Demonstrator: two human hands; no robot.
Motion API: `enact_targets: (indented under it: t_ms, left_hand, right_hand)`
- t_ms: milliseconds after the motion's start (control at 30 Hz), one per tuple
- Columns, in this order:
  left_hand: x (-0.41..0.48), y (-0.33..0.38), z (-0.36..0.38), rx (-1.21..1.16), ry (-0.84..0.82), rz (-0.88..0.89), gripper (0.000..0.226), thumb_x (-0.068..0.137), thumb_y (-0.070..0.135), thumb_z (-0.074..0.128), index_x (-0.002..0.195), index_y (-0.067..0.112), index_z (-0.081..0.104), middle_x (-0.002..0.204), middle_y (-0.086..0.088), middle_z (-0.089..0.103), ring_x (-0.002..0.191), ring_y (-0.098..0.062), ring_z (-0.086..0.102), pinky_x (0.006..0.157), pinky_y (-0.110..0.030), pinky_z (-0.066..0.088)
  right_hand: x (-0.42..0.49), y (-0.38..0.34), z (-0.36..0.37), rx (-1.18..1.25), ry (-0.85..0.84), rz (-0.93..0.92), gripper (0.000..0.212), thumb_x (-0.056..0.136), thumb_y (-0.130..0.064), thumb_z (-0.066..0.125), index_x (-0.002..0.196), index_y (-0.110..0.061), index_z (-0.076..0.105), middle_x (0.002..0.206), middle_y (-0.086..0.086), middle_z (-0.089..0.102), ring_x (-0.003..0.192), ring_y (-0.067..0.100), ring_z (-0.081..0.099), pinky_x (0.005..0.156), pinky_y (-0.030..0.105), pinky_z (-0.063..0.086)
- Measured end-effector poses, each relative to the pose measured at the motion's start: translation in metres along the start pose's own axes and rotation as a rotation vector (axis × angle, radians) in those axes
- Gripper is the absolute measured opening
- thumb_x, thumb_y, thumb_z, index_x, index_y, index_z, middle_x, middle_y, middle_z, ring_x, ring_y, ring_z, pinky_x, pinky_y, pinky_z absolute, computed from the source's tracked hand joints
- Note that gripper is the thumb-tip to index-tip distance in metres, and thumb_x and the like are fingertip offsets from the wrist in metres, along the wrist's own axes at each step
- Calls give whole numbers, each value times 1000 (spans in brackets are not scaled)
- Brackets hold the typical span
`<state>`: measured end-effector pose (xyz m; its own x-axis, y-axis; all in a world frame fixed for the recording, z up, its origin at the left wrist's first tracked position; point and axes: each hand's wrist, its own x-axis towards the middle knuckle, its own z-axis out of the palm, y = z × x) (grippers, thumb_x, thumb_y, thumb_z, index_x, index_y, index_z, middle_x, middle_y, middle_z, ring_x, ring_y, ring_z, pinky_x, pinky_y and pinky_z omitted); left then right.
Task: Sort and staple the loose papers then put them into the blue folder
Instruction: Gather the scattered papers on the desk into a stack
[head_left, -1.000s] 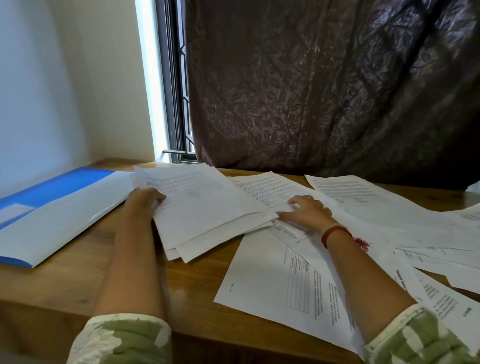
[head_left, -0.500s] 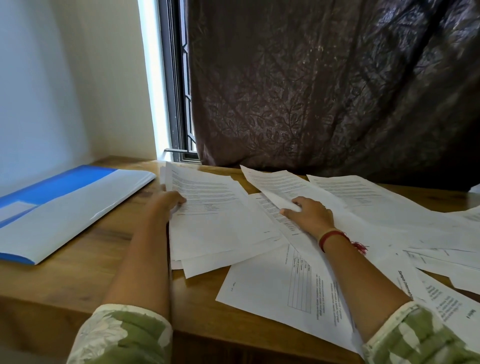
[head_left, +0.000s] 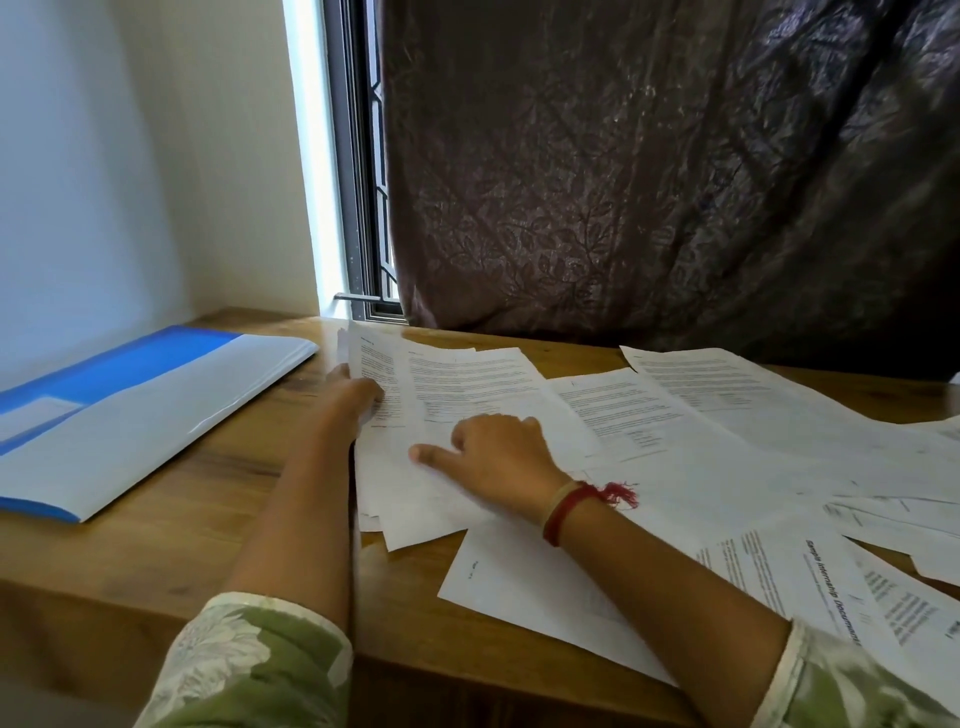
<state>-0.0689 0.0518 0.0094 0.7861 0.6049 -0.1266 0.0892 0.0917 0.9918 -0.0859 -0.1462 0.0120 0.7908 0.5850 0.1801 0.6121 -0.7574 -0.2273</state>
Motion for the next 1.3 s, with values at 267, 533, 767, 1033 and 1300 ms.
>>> enact_targets:
  t_ms: [267, 533, 767, 1033, 1300]
  left_hand:
    - [1, -2, -3, 40, -70, 41, 62, 76, -19, 66, 132, 2, 47, 131, -19, 57, 120, -36, 55, 102, -50, 47]
    - [7, 3, -22, 172, -41, -25, 63, 79, -19, 53, 136, 7, 45, 131, -16, 55, 123, -36, 50, 102, -45, 45]
    - [-3, 10, -20, 268, -68, -21, 61, 82, -19, 49, 136, 10, 42, 129, -14, 52, 125, -34, 46, 92, -38, 44]
    - [-9, 9, -15, 135, 5, -22, 49, 88, -18, 43, 134, -2, 46, 133, -15, 53, 121, -32, 50, 85, -33, 41]
    - [-11, 15, -18, 86, -45, -124, 50, 92, -16, 37, 138, 2, 44, 131, -6, 51, 131, -30, 44, 90, -34, 35]
  right_hand:
    - [-5, 6, -8, 465, -161, -102, 58, 94, -57, 45, 139, -20, 48, 142, 0, 49, 129, 21, 47, 105, 39, 40]
    - [12, 108, -55, 63, -132, 539, 97, 75, -63, 69, 150, -24, 23, 160, 8, 13, 145, 37, 18, 115, 60, 20]
    - [12, 126, -45, 122, -323, 474, 95, 76, -63, 68, 149, -21, 26, 157, 4, 26, 142, 30, 26, 114, 48, 24]
    - [11, 137, -21, 1, -90, 543, 76, 89, -71, 37, 146, -21, 31, 156, 8, 29, 141, 36, 29, 114, 62, 18]
    - [8, 142, -42, 172, -56, 422, 99, 77, -72, 55, 154, -28, 12, 162, 7, -13, 148, 30, -12, 118, 56, -5]
